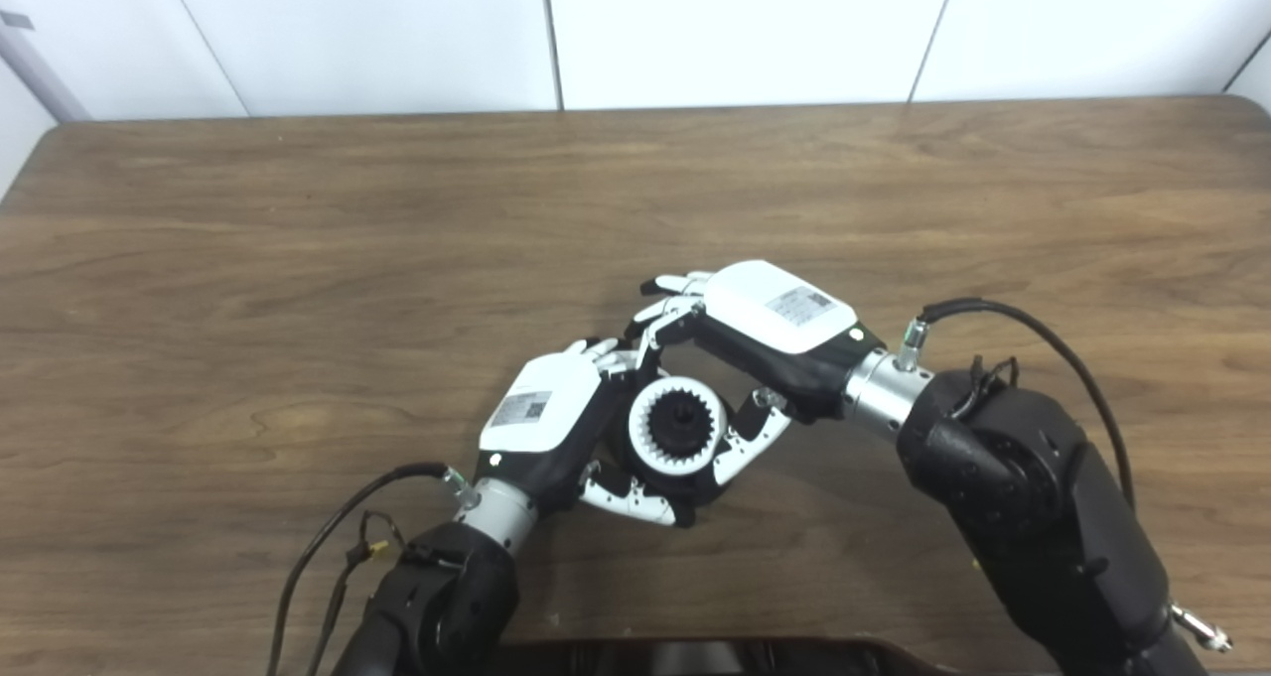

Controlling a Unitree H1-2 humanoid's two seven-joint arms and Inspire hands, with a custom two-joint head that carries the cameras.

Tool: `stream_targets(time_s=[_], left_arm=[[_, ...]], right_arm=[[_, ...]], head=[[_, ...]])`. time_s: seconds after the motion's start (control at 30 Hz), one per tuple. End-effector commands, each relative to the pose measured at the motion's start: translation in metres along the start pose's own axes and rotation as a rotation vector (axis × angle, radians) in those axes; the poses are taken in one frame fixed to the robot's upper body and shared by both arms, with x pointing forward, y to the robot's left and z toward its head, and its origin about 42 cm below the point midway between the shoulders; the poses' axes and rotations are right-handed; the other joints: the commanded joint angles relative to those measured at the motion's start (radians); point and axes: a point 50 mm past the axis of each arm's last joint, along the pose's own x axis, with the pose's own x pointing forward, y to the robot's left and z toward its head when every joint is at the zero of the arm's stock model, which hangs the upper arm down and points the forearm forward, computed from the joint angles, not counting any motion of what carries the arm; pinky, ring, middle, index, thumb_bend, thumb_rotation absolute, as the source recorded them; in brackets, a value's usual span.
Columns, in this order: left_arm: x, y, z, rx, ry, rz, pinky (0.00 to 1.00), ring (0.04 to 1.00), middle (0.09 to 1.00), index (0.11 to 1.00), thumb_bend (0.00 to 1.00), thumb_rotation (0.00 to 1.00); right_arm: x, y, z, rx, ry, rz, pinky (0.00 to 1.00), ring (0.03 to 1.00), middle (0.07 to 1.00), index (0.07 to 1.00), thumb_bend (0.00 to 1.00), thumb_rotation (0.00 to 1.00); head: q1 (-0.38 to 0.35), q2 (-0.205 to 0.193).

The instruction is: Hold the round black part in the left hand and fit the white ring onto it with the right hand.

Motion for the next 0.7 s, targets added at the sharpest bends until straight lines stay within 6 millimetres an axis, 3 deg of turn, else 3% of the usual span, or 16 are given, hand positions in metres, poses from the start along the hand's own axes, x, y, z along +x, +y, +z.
stream_targets(time_s=[0.0, 0.27, 0.4, 0.53, 0.67], left_arm=[[-0.006, -0.011, -0.003, 0.018, 0.013, -0.090, 0.95, 0.927, 0.840, 0.486, 0.52, 0.06], [-0.007, -0.010, -0.004, 0.012, 0.012, -0.088, 0.96, 0.926, 0.844, 0.486, 0.52, 0.05], [-0.008, -0.009, -0.004, 0.022, 0.009, -0.091, 0.95, 0.922, 0.845, 0.486, 0.52, 0.06], [-0.008, -0.008, -0.003, 0.024, 0.011, -0.091, 0.94, 0.924, 0.847, 0.487, 0.52, 0.06], [-0.009, -0.007, -0.004, 0.021, 0.009, -0.086, 0.94, 0.919, 0.845, 0.486, 0.52, 0.06]], right_arm=[[0.000, -0.004, -0.017, -0.030, 0.062, -0.017, 0.92, 0.938, 0.810, 0.483, 0.52, 0.14], [-0.001, 0.009, -0.029, 0.039, 0.079, -0.012, 0.93, 0.943, 0.807, 0.484, 0.52, 0.14], [-0.001, 0.019, -0.038, 0.226, 0.133, -0.037, 0.90, 0.937, 0.806, 0.484, 0.52, 0.13], [-0.004, 0.031, -0.046, 0.336, 0.157, -0.061, 0.85, 0.917, 0.812, 0.484, 0.52, 0.14], [-0.006, 0.038, -0.051, 0.391, 0.159, -0.078, 0.87, 0.921, 0.821, 0.484, 0.52, 0.14]], head=[[0.000, 0.001], [-0.002, 0.007], [-0.002, 0.009], [-0.002, 0.012], [-0.003, 0.013]])
